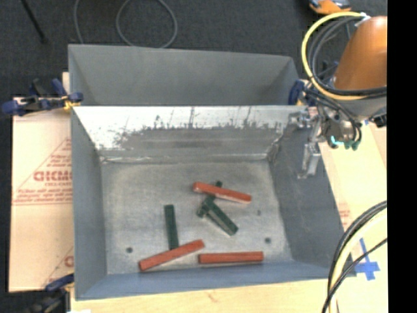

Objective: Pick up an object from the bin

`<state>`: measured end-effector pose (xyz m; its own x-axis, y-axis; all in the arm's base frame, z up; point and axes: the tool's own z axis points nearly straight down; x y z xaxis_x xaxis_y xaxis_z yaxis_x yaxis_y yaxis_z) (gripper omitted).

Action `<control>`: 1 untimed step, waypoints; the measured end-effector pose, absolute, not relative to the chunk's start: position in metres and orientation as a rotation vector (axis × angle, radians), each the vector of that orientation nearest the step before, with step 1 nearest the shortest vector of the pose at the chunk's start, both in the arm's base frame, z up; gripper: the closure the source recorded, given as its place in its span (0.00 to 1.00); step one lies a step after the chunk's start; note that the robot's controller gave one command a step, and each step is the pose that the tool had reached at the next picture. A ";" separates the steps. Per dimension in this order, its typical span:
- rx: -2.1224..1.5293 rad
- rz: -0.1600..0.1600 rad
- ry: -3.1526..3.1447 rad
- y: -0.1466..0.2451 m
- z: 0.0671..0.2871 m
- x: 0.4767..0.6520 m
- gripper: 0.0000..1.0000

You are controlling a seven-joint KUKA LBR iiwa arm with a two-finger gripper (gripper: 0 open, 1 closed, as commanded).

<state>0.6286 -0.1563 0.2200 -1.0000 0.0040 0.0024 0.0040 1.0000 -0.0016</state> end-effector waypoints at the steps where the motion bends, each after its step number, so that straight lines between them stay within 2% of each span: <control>1: 0.275 -0.001 -3.129 -0.140 0.128 0.645 0.00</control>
Offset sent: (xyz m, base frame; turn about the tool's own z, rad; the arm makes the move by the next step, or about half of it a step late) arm 0.0168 0.0174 -0.0888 -0.1803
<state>0.6453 -0.1396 0.1282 -0.9846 -0.1746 0.0003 -0.1746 0.9846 0.0004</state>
